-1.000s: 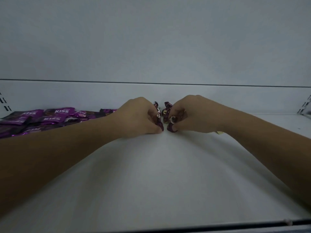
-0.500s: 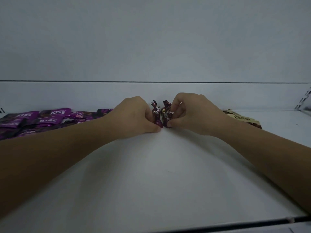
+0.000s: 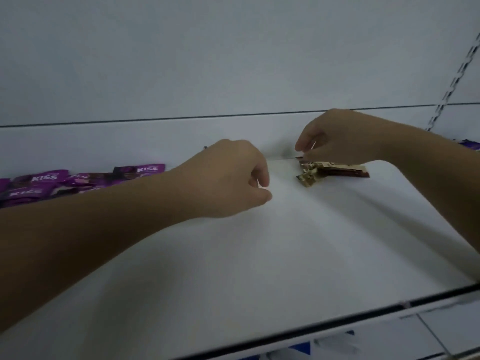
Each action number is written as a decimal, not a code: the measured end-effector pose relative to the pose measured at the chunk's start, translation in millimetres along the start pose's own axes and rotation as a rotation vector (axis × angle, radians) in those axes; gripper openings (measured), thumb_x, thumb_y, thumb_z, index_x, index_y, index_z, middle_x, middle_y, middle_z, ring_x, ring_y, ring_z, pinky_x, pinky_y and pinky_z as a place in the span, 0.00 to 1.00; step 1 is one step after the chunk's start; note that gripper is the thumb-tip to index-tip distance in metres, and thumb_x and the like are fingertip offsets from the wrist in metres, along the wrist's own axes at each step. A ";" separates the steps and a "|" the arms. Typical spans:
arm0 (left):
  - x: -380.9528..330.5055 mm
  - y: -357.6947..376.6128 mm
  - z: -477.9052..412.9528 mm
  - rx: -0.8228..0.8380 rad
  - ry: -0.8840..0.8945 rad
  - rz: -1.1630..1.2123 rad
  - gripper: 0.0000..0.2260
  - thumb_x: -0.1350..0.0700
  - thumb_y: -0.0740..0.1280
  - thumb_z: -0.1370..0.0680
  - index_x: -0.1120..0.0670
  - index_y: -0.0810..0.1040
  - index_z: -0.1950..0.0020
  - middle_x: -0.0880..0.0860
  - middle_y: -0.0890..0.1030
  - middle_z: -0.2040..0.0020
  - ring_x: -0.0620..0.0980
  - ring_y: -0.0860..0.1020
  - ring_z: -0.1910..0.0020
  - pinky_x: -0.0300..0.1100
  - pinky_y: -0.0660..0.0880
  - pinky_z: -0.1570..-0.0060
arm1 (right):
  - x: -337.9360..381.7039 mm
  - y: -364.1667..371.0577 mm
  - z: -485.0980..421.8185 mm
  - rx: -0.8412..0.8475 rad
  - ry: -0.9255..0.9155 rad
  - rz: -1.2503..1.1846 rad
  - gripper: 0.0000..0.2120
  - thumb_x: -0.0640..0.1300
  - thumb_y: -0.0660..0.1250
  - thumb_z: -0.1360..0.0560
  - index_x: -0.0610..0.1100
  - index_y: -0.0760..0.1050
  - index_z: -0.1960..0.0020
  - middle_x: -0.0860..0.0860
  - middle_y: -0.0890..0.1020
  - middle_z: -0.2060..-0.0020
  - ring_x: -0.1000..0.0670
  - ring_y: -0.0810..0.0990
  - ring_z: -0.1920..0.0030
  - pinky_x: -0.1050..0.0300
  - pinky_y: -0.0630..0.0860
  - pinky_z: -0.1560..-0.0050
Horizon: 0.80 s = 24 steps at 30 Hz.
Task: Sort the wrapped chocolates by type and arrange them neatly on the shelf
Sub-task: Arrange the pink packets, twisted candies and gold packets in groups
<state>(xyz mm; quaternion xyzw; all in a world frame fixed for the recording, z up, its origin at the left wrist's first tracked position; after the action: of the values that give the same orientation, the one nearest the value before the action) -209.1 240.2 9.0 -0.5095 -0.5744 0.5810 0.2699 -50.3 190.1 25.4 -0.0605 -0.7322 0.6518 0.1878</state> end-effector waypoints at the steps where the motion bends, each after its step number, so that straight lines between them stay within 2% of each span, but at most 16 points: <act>1: -6.8 6.3 -6.3 0.002 0.009 -0.003 0.08 0.46 0.68 0.28 0.45 0.79 0.50 0.40 0.79 0.59 0.37 0.76 0.59 0.37 0.74 0.54 | -11.1 1.5 0.7 0.031 -0.001 0.023 0.09 0.45 0.67 0.27 0.54 0.80 0.48 0.59 0.81 0.54 0.54 0.79 0.50 0.61 0.75 0.51; 5: -26.1 30.5 -43.3 0.015 -0.033 -0.054 0.16 0.44 0.65 0.25 0.47 0.76 0.40 0.43 0.77 0.46 0.42 0.74 0.50 0.36 0.68 0.52 | -43.4 16.3 0.3 0.153 -0.072 0.127 0.14 0.51 0.63 0.24 0.55 0.76 0.39 0.55 0.78 0.42 0.52 0.75 0.42 0.54 0.71 0.39; 7: -31.9 38.0 -61.9 0.007 -0.091 -0.045 0.17 0.43 0.66 0.26 0.48 0.77 0.39 0.44 0.76 0.48 0.43 0.73 0.52 0.35 0.66 0.53 | -49.3 26.5 2.3 0.214 -0.158 0.099 0.17 0.52 0.61 0.22 0.54 0.73 0.34 0.56 0.76 0.38 0.52 0.73 0.39 0.54 0.69 0.37; 10: -39.3 49.3 -80.6 0.026 -0.148 -0.054 0.14 0.46 0.68 0.27 0.49 0.80 0.44 0.43 0.77 0.56 0.45 0.76 0.56 0.36 0.69 0.58 | -55.4 38.5 7.3 0.257 -0.298 0.002 0.18 0.51 0.60 0.21 0.53 0.70 0.32 0.55 0.74 0.37 0.53 0.72 0.38 0.55 0.67 0.35; 15: -47.0 52.6 -81.4 0.065 -0.197 -0.002 0.07 0.49 0.70 0.28 0.46 0.82 0.51 0.41 0.81 0.60 0.41 0.78 0.61 0.34 0.74 0.61 | -67.7 34.6 17.1 0.201 -0.458 0.007 0.17 0.55 0.60 0.22 0.55 0.71 0.35 0.59 0.73 0.44 0.58 0.72 0.45 0.63 0.67 0.44; 18: -45.2 50.8 -71.7 0.150 -0.224 0.020 0.06 0.49 0.71 0.29 0.44 0.83 0.53 0.41 0.83 0.60 0.40 0.80 0.60 0.36 0.77 0.58 | -68.3 29.4 30.7 0.186 -0.530 0.017 0.15 0.55 0.61 0.23 0.55 0.73 0.38 0.59 0.73 0.46 0.58 0.73 0.47 0.64 0.68 0.47; 21: -39.8 46.6 -65.5 0.166 -0.258 0.030 0.04 0.50 0.71 0.28 0.44 0.84 0.55 0.42 0.84 0.62 0.39 0.80 0.62 0.33 0.76 0.63 | -70.3 25.2 39.9 0.221 -0.532 -0.012 0.13 0.57 0.62 0.25 0.58 0.75 0.41 0.62 0.75 0.48 0.61 0.74 0.50 0.65 0.70 0.48; 22: -37.7 45.6 -65.1 0.159 -0.267 0.035 0.04 0.50 0.71 0.28 0.45 0.84 0.55 0.42 0.84 0.63 0.39 0.80 0.65 0.31 0.74 0.66 | -72.2 23.6 40.6 0.248 -0.507 -0.051 0.13 0.59 0.62 0.25 0.59 0.76 0.43 0.62 0.76 0.49 0.61 0.75 0.50 0.63 0.72 0.47; 24: -35.6 45.6 -65.4 0.155 -0.286 0.044 0.03 0.51 0.70 0.28 0.46 0.84 0.57 0.42 0.84 0.65 0.41 0.79 0.68 0.31 0.73 0.70 | -74.0 18.6 39.5 0.305 -0.438 -0.197 0.13 0.59 0.60 0.24 0.58 0.78 0.46 0.58 0.81 0.52 0.54 0.80 0.52 0.52 0.78 0.47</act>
<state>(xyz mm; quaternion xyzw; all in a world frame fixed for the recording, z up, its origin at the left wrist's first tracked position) -125.7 225.0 -12.3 -0.4118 -0.5491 0.6960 0.2109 1.0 131.2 -10.4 0.1822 -0.6513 0.7306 0.0945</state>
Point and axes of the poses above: each hand's wrist, its own z-axis away from the middle knuckle, its own y-axis out of the palm, x = y × z, the point moved 8 cm from there along -z, towards the middle knuckle
